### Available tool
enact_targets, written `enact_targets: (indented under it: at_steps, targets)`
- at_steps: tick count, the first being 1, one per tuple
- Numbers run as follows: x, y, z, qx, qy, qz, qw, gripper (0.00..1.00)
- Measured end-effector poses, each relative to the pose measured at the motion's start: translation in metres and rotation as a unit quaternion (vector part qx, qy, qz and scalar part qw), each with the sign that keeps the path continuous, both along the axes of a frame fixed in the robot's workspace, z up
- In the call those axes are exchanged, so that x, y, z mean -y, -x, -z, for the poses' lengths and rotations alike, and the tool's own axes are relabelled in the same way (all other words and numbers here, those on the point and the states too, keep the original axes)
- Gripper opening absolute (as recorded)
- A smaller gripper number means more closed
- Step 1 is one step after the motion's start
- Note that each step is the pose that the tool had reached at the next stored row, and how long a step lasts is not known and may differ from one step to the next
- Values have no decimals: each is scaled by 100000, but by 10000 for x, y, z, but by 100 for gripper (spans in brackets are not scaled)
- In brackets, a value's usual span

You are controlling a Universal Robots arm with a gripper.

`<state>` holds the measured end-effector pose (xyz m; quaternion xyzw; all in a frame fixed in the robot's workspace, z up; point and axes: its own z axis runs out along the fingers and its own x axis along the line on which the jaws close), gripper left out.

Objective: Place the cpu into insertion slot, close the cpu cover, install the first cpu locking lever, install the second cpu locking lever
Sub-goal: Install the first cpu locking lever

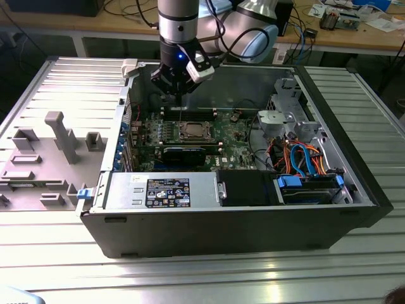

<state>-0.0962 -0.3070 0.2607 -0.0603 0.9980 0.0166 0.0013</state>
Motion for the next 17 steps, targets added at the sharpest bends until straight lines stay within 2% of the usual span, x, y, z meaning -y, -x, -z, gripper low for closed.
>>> enact_targets:
  at_steps: [17]
  targets:
    - [0, -113, 0, 1, 78, 1, 100000, 11]
